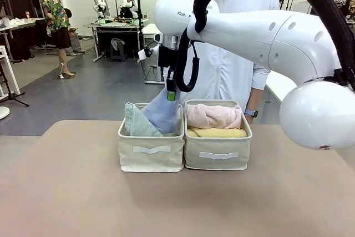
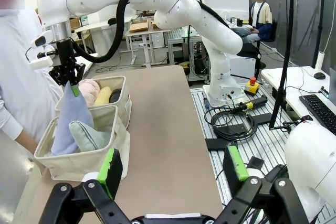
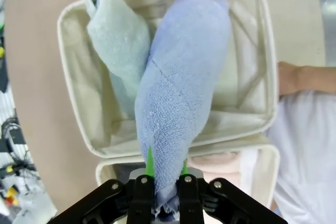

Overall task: Sort the towels based on their folding style.
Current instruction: Pick up another triangle-folded towel from the table and place it in the left Fabric basket.

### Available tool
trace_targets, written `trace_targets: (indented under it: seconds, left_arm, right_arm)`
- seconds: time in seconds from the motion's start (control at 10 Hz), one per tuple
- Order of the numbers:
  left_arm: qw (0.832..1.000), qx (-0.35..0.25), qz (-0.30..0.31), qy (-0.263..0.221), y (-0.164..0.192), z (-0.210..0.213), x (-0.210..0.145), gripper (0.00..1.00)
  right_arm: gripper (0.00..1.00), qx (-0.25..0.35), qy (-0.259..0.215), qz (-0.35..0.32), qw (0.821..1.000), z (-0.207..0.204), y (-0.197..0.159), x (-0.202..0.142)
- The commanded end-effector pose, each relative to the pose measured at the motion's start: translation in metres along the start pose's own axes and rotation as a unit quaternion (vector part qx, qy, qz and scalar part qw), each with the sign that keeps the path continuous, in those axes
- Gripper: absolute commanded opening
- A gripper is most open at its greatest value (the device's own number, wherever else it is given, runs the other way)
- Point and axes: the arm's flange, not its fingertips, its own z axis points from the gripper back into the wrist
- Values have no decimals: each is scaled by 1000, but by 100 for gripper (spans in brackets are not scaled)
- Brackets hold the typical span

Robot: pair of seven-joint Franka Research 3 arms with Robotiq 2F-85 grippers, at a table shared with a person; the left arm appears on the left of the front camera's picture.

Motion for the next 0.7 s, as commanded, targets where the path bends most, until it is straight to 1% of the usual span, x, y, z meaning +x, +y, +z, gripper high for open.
trace_targets:
  seconds: [0.0,0.4,0.6]
  left_arm:
    - [1000,5,-14,-10,-2,0,1,100]
    - [1000,5,-14,-10,-2,0,1,100]
    - [1000,5,-14,-10,-2,0,1,100]
  right_arm:
    - [16,28,20,2,999,9,-36,18]
    - [16,77,30,4,997,-18,-64,10]
    - [16,100,28,-1,995,-28,-77,3]
